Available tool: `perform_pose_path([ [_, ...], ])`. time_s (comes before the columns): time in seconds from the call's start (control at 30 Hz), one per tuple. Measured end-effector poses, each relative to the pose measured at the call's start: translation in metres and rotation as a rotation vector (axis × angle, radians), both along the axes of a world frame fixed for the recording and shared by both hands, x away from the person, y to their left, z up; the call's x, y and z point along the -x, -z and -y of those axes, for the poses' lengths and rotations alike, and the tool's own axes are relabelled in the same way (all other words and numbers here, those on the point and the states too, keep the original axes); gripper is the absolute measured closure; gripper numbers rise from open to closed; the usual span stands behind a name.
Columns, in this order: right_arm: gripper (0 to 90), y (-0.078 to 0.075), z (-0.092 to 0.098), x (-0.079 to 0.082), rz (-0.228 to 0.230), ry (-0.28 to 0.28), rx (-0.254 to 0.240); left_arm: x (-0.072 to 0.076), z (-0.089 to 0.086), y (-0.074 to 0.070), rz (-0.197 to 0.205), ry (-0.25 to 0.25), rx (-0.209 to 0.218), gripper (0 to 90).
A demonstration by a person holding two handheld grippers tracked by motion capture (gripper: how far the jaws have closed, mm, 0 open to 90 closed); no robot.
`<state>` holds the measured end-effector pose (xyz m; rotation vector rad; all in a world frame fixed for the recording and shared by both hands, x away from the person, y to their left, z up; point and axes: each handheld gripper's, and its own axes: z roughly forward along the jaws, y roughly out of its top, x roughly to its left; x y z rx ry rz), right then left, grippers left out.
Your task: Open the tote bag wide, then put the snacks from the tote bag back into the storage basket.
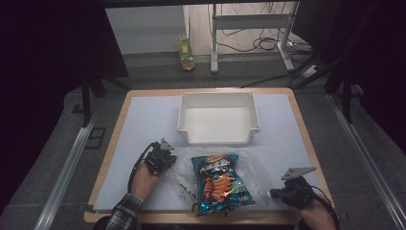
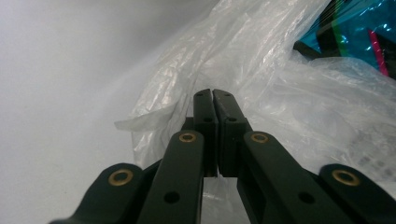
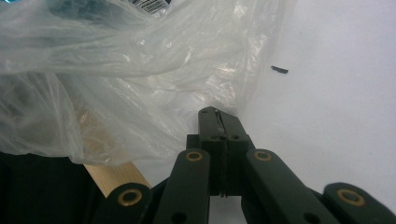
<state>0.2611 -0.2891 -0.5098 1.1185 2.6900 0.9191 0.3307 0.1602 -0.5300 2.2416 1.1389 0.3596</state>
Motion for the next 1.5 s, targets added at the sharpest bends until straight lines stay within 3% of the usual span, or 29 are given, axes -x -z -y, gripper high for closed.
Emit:
perform_pose_path([
  [0.13,89.1,0.000,0.000,0.000,-0.004,-0.004,-0.023,0.001,-0.003,-0.001,0.001,-0.001,0.023,84.3],
  [0.5,78.1,-0.015,0.003,0.001,0.034,-0.001,-0.065,0.013,-0.006,-0.015,0.064,0.013,0.114,74.5],
  [0.77,64.5,-0.021,0.007,0.001,0.051,0.016,-0.085,0.030,-0.003,-0.023,0.139,0.049,0.156,62.4],
  [0.93,57.0,-0.022,0.008,0.000,0.034,0.024,-0.093,0.041,0.000,-0.025,0.170,0.069,0.185,53.2],
  [1.2,48.2,-0.024,0.010,0.001,0.049,0.034,-0.089,0.059,0.002,-0.029,0.207,0.085,0.234,40.1],
  [1.5,37.6,-0.029,0.014,0.001,0.061,0.060,-0.132,0.082,0.002,-0.028,0.216,0.099,0.228,29.4],
])
